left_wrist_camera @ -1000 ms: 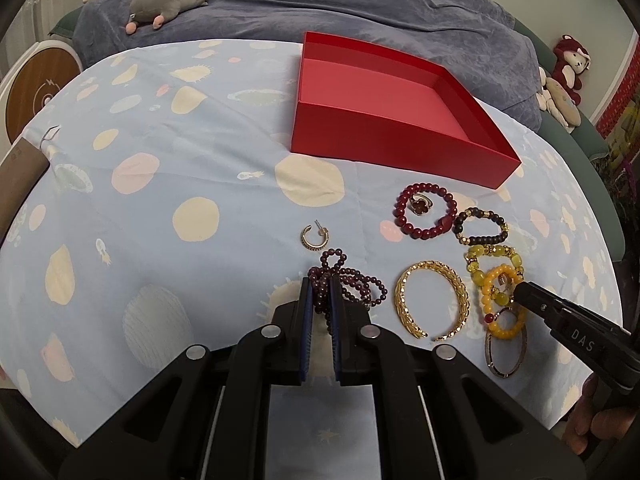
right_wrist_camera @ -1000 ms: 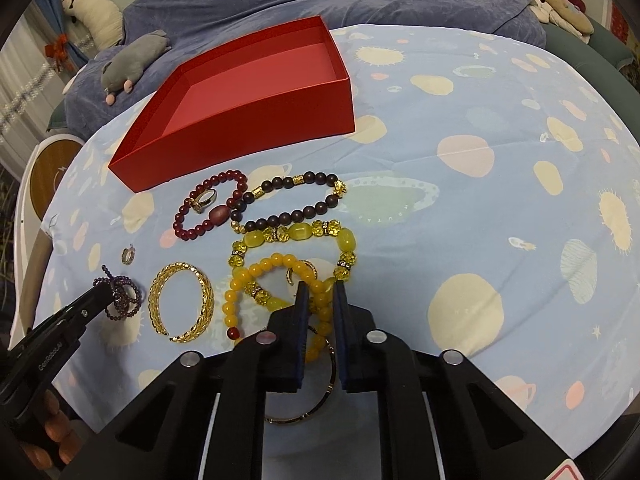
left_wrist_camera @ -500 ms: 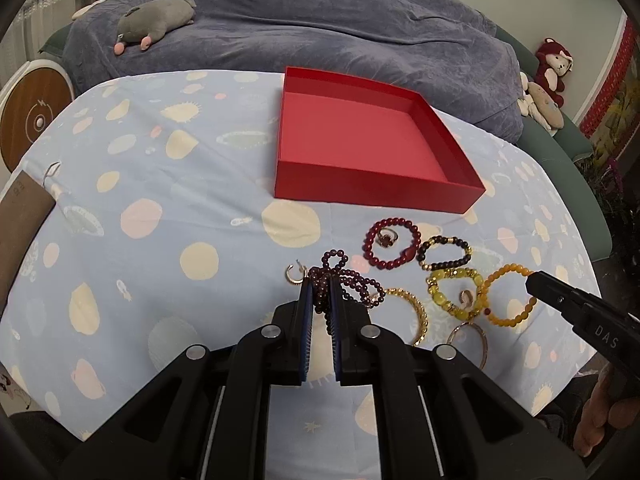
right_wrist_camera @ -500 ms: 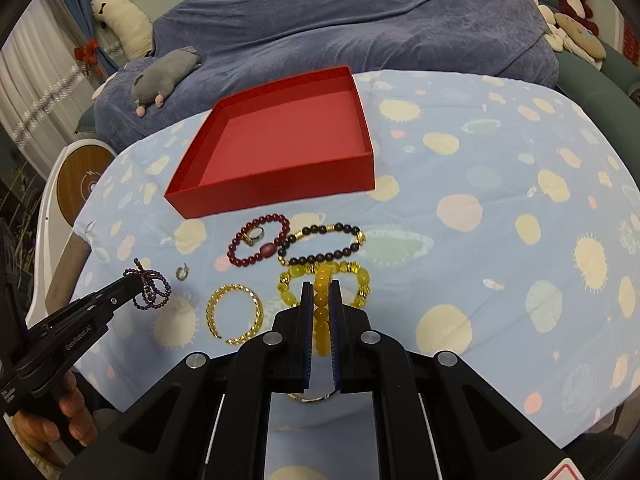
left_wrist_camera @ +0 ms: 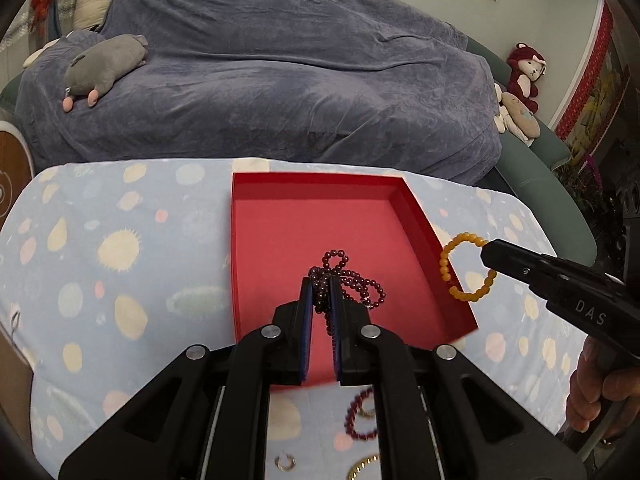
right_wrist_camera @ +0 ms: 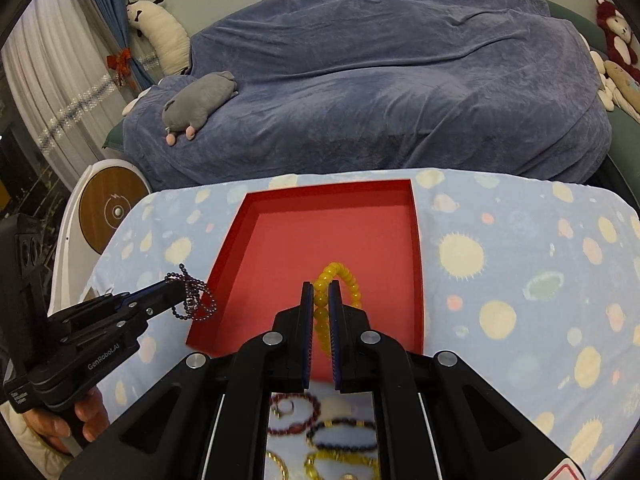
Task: Organize jewelry
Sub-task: 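Carry both bracelets into the red box and open both tools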
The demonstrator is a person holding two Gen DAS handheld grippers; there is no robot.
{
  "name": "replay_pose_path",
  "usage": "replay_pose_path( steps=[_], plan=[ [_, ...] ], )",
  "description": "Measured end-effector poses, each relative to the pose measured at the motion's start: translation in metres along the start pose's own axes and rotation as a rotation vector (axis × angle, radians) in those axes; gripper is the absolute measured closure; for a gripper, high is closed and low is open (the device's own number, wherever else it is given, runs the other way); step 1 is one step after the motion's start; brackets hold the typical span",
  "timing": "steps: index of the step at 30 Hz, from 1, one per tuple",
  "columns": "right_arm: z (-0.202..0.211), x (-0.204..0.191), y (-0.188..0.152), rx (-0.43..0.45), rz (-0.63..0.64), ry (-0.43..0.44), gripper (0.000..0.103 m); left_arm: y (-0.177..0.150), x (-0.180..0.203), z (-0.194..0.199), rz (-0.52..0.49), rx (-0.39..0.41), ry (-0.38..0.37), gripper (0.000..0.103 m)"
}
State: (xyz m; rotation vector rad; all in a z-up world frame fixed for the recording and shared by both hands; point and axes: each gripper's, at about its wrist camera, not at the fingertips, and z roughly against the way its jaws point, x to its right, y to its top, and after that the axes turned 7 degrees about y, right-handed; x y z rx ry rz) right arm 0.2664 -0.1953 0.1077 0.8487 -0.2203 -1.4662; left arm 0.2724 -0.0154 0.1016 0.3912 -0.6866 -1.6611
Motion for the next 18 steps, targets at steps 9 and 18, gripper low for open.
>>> replay_pose_path(
  steps=[9, 18],
  plan=[
    [-0.102, 0.026, 0.049, -0.083, -0.036, 0.010, 0.096, 0.052, -0.004, -0.098, -0.029, -0.056, 0.029, 0.095],
    [-0.152, 0.058, 0.047, -0.166, -0.056, -0.082, 0.095, 0.054, -0.014, -0.143, -0.036, -0.105, 0.059, 0.092]
  ],
)
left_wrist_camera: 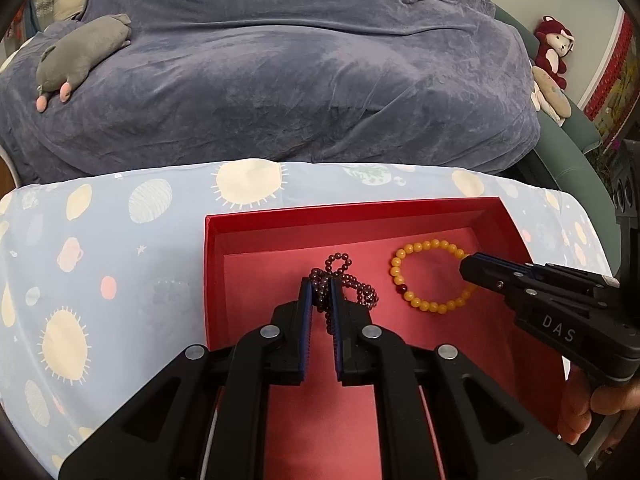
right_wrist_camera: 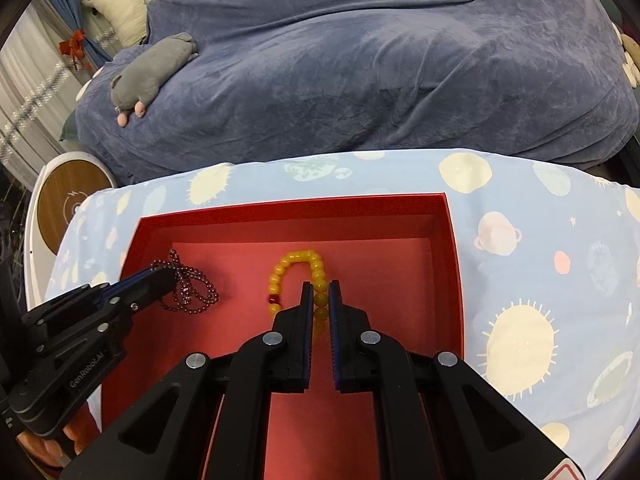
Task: Organize jewelry
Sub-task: 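Carry both bracelets into the red box and open both tools, then lift both tools out of the box back over the bracelets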
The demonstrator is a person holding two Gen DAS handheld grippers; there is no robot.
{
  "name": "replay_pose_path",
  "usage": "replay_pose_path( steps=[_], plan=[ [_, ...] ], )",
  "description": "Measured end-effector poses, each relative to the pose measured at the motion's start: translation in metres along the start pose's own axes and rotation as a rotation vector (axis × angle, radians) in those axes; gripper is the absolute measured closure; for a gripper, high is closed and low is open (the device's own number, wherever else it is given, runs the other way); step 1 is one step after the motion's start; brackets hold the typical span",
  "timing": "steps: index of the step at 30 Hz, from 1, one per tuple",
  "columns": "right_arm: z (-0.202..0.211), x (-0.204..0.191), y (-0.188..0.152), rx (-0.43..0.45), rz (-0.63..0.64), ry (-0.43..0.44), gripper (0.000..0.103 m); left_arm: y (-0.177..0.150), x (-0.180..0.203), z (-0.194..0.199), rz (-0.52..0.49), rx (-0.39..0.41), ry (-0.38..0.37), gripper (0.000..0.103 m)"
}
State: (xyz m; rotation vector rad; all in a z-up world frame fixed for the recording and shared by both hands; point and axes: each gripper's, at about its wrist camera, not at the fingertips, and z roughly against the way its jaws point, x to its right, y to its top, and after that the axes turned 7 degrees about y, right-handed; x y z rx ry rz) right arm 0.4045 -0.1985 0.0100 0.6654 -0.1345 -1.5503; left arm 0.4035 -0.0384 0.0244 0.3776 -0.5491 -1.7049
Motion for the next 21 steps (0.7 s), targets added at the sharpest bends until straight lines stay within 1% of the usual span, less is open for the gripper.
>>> replay_pose_path(
  steps=[1, 3, 4, 5, 6, 7, 8, 10, 13, 16, 21],
  plan=[
    [0.001, 0.001, -0.002, 0.006, 0.002, -0.019, 0.095, 0.001, 0.000, -0.001, -0.001, 0.002, 0.006, 0.091],
    [0.002, 0.003, -0.004, 0.022, 0.011, -0.043, 0.085, 0.001, -0.003, -0.001, 0.015, 0.000, 0.008, 0.090],
    [0.006, 0.003, -0.006, 0.034, 0.011, -0.051, 0.081, 0.002, -0.005, 0.000, 0.030, 0.010, 0.010, 0.084],
    [0.008, 0.005, -0.007, 0.047, 0.010, -0.054, 0.070, 0.002, -0.008, 0.003, 0.046, 0.023, 0.012, 0.071],
    [0.013, 0.005, -0.009, 0.060, 0.008, -0.054, 0.063, 0.003, -0.010, 0.005, 0.063, 0.034, 0.019, 0.064],
    [0.019, 0.005, -0.011, 0.072, 0.009, -0.053, 0.062, 0.003, -0.013, 0.010, 0.081, 0.046, 0.025, 0.058],
    [0.023, 0.005, -0.012, 0.080, 0.012, -0.050, 0.060, 0.001, -0.016, 0.015, 0.095, 0.057, 0.019, 0.057],
    [0.036, 0.003, -0.018, 0.096, 0.023, -0.045, 0.060, -0.003, -0.020, 0.026, 0.113, 0.068, 0.008, 0.056],
    [0.057, -0.001, -0.030, 0.113, 0.020, -0.029, 0.058, -0.013, -0.023, 0.047, 0.113, 0.094, 0.019, 0.056],
    [0.078, -0.006, -0.046, 0.131, 0.029, -0.040, 0.058, -0.029, -0.023, 0.071, 0.096, 0.110, 0.037, 0.055],
    [0.113, -0.018, -0.081, 0.148, 0.055, -0.065, 0.057, -0.067, -0.021, 0.106, 0.074, 0.115, 0.058, 0.055]
  ],
)
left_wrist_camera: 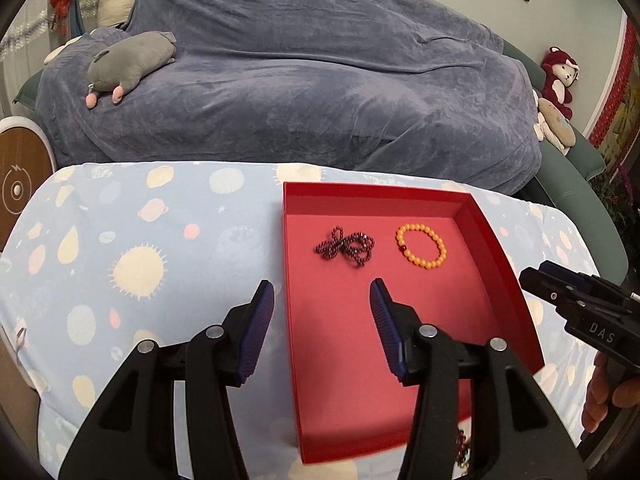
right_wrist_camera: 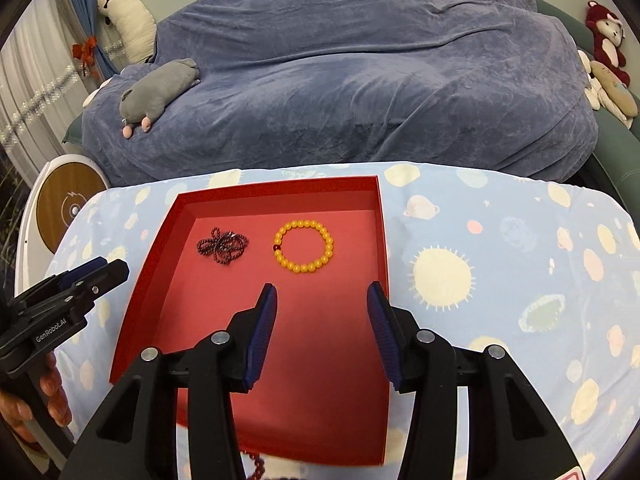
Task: Organize jewelry
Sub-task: 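Lift both tools out of the box back over the bracelets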
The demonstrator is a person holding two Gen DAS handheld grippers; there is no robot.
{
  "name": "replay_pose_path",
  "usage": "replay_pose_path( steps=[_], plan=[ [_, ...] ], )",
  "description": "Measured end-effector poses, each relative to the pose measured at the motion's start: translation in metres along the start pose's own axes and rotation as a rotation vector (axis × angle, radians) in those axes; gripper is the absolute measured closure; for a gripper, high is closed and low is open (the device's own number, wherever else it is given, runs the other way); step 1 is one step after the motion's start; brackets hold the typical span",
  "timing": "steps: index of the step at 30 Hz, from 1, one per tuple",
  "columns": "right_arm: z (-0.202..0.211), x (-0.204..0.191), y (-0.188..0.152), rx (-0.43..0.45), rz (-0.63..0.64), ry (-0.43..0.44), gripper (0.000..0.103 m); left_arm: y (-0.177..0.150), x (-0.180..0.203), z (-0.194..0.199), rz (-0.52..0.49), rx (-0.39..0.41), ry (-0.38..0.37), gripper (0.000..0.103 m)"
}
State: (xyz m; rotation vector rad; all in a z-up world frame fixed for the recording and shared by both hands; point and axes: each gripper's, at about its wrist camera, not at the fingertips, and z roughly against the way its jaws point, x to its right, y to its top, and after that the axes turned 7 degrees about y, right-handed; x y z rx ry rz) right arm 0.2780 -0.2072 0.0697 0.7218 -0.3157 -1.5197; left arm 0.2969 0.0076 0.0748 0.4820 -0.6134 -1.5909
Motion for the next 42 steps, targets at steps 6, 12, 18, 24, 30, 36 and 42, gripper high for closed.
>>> replay_pose_path(
  steps=[6, 12, 18, 24, 30, 36, 42],
  plan=[
    [0.042, -0.015, -0.048, -0.002, 0.021, -0.031, 0.057, -0.038, -0.004, 0.041, 0.018, -0.008, 0.004, 0.055],
    [0.071, -0.021, -0.108, -0.049, 0.015, -0.049, 0.057, -0.084, -0.004, 0.073, 0.027, -0.030, 0.012, 0.055],
    [0.086, -0.021, -0.170, -0.106, -0.034, -0.055, 0.052, -0.132, -0.001, 0.096, 0.020, -0.051, 0.029, 0.051],
    [0.086, -0.036, -0.217, -0.150, 0.008, -0.082, 0.048, -0.171, -0.002, 0.109, 0.025, -0.076, 0.041, 0.051],
    [0.078, -0.046, -0.234, -0.156, 0.017, -0.090, 0.038, -0.196, -0.005, 0.116, 0.041, -0.085, 0.059, 0.044],
    [0.065, -0.049, -0.234, -0.157, 0.008, -0.120, 0.032, -0.208, -0.009, 0.117, 0.025, -0.087, 0.092, 0.039],
    [0.051, -0.047, -0.235, -0.170, 0.011, -0.157, 0.032, -0.214, -0.012, 0.116, 0.031, -0.098, 0.106, 0.038]
  ],
)
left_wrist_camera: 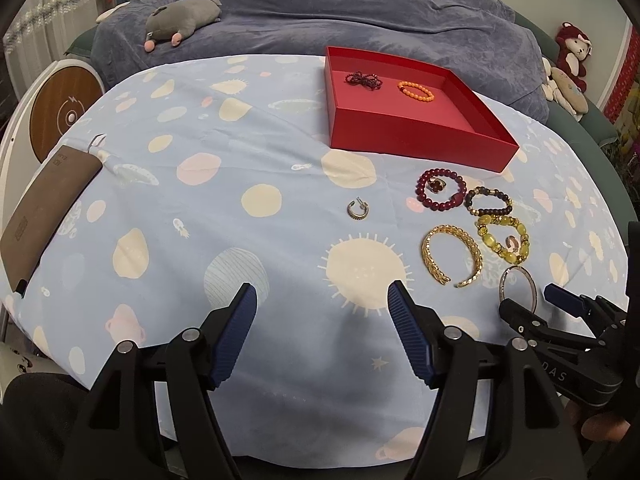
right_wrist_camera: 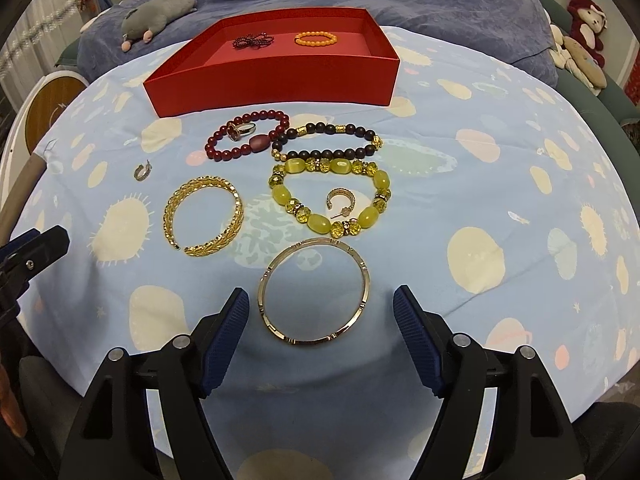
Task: Organize jewelry
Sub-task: 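Lift both tools out of the box back over the bracelets, then grasp the gold twisted cuff with the left tool while the right tool grasps the thin gold bangle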
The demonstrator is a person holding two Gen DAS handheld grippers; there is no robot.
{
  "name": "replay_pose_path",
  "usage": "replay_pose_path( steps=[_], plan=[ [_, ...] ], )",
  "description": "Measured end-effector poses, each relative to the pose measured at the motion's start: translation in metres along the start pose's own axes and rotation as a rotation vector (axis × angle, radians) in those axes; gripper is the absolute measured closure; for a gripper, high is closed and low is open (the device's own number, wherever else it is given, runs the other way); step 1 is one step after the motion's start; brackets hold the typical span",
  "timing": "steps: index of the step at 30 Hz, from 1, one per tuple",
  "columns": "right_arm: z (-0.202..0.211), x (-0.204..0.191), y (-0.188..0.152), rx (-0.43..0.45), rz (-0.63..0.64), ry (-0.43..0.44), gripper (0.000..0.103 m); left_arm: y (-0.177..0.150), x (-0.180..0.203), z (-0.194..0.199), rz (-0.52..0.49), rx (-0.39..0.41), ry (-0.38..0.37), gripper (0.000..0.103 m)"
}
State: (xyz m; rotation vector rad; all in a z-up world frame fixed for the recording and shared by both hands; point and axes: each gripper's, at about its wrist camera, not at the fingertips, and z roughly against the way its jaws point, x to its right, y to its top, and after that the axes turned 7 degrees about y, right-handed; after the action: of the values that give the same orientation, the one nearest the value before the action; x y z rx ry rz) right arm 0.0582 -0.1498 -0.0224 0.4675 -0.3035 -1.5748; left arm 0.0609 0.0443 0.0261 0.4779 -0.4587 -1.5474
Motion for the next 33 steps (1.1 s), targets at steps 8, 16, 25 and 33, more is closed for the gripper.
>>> replay_pose_path(
  steps=[8, 16, 25, 33],
  plan=[
    [0.000, 0.003, 0.002, 0.017, 0.001, 0.022, 0.046, 0.000, 0.002, -0.001, 0.006, -0.007, -0.011, 0.038],
    [0.014, 0.021, -0.006, 0.034, -0.072, 0.042, 0.046, 0.005, 0.022, 0.000, -0.016, 0.000, -0.035, 0.034],
    [0.030, 0.044, -0.007, 0.056, -0.129, 0.048, 0.046, 0.013, 0.066, -0.011, -0.061, 0.006, -0.095, 0.026],
    [0.029, 0.054, -0.004, 0.052, -0.144, 0.045, 0.046, 0.018, 0.106, -0.035, -0.116, -0.024, -0.119, 0.023]
  ],
)
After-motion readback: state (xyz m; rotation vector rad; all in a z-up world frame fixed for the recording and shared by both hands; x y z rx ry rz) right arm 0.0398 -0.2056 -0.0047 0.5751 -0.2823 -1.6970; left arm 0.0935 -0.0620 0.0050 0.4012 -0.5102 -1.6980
